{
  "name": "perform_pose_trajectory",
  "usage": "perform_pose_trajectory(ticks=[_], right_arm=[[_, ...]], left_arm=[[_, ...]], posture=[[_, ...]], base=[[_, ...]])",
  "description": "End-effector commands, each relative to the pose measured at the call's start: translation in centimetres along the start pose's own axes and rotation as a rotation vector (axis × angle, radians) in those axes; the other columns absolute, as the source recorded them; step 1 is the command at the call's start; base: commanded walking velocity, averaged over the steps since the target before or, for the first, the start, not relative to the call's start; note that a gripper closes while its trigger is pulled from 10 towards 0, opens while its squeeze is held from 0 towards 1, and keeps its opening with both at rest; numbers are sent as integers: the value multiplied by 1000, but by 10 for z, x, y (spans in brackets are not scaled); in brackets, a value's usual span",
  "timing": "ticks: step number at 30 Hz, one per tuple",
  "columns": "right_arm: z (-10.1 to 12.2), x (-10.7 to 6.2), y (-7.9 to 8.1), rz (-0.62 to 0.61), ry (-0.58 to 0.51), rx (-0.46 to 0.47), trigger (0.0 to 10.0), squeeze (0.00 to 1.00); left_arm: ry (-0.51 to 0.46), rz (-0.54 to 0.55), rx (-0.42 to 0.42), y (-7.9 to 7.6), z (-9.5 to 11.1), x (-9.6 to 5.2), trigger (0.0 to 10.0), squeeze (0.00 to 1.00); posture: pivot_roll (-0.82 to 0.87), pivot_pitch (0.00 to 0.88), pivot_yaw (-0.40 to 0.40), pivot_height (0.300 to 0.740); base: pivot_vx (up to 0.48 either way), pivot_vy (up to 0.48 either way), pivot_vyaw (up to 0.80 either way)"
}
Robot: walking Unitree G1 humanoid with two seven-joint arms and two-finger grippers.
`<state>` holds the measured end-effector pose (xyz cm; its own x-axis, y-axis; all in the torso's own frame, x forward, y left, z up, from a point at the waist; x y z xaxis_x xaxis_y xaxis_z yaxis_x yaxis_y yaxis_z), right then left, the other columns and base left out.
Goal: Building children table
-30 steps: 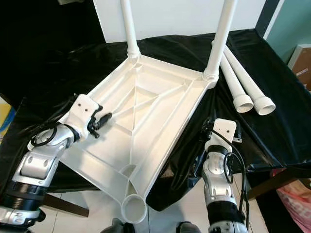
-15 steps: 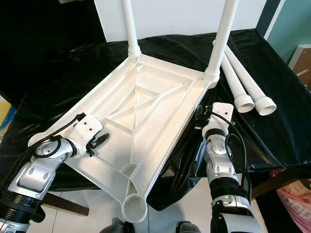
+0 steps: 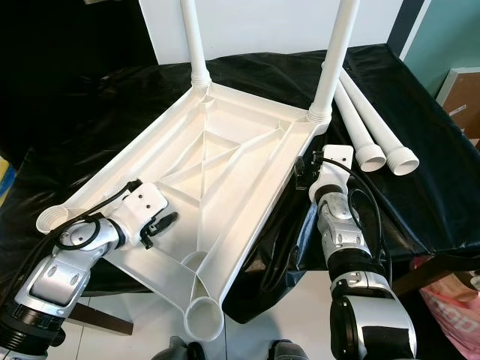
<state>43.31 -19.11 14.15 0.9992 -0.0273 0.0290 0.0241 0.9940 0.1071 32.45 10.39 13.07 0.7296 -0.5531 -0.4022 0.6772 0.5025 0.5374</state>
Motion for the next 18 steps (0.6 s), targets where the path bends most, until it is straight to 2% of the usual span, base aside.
perform_pose_trajectory(ticks=[1, 5, 11, 13, 18], right_arm=[[-7, 2, 15, 58, 32, 5, 10000, 0], [-8, 5, 18, 73, 47, -3, 10000, 0], [-12, 4, 21, 91, 60, 8, 10000, 0], [-16, 4, 29, 130, 73, 14, 10000, 0], [-17, 4, 40, 180, 76, 11, 10000, 0]], left_arm=[[7, -63, -13, -17, -1, 2, 10000, 0], [-3, -140, -19, -41, 3, 3, 10000, 0], [3, -169, -31, -54, 2, 3, 10000, 0], [6, -183, -39, -61, 4, 5, 10000, 0], [0, -189, -38, -63, 7, 6, 10000, 0]], posture=[[-25, 137, 25, 740], [-22, 141, 25, 740], [-19, 154, 26, 740], [-19, 163, 30, 740], [-20, 168, 31, 740]], base=[[0, 0, 0], [0, 0, 0], [0, 0, 0], [0, 0, 0], [0, 0, 0]])
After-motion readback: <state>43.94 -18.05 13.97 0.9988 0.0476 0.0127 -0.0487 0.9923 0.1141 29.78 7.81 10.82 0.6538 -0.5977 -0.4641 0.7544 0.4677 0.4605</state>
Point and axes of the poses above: a point about 5 cm out from each wrist's last joint towards the gripper, its own x axis pointing out of the wrist towards the gripper, its own z axis along the axis of the wrist's last joint, y = z × x, the point moved 6 cm from there along x, pointing out of the wrist towards the gripper, and after that the axes turned 6 degrees about x, right-handed, at the moved point
